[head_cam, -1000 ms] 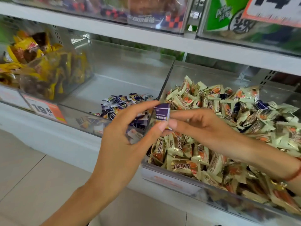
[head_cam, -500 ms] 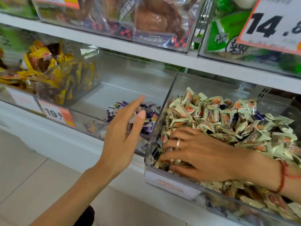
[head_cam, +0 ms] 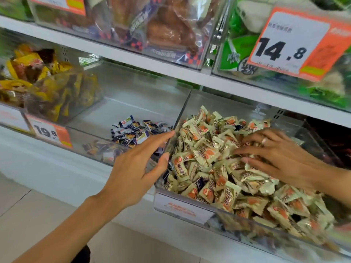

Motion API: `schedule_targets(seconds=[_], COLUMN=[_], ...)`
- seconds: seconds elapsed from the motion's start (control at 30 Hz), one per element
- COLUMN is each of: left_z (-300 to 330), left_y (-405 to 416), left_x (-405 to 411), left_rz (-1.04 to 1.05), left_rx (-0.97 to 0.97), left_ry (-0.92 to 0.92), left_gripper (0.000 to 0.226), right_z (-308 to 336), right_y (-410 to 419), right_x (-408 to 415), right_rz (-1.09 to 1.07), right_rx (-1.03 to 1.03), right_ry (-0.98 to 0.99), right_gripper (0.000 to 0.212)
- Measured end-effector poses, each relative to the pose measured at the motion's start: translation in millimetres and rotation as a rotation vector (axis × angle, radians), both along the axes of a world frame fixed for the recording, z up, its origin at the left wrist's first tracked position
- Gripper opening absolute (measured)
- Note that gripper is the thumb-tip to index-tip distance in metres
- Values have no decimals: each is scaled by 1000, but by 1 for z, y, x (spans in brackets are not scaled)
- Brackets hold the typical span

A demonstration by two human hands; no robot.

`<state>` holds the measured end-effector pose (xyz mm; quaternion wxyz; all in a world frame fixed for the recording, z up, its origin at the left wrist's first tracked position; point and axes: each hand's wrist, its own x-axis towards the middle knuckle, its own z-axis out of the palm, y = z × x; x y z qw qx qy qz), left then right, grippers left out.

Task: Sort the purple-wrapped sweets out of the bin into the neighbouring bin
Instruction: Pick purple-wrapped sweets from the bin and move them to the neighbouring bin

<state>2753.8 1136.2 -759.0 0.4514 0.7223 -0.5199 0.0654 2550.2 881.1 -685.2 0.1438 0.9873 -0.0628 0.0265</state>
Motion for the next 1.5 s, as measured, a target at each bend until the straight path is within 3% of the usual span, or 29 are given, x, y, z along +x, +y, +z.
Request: schedule_targets(seconds=[0.13, 0.23, 0.37, 0.5, 0.63, 0.77, 0.93, 1.17, 1.27, 1.5], left_z=[2, 1, -1, -7, -10, -12, -11, -12, -11, -5], left_y=[-2, -3, -4, -6, -8, -5, -5, -6, -5, -2], left_x=[-6, -9, -13, -13, -15, -13, -16, -18, -16, -18], left_rz=[21, 26, 52, 99, 122, 107, 55, 99, 112, 95], left_rx=[-29, -57, -102, -63, -66, -35, -96, -98, -61, -34], left_ry=[-11, 32, -30, -14, 5, 17, 18, 4, -15, 47], left_gripper=[42, 43, 41, 43, 42, 43, 42, 42, 42, 41], right_z=[4, 4, -17, -34, -43, -53, -45, -16, -13, -14], right_y=[4, 29, 70, 80, 83, 79, 51, 2, -13, -48], right_x=[0, 12, 42, 78, 87, 85, 62, 27, 13, -12], right_rz=[-40, 112, 410, 444, 443, 479, 409, 174, 102, -156], right_rx=[17, 52, 111, 71, -4, 40, 84, 42, 54, 331], right_ry=[-53, -82, 207, 408, 389, 253, 164, 112, 63, -130], right_gripper=[48, 44, 44, 70, 70, 52, 32, 33, 43, 76])
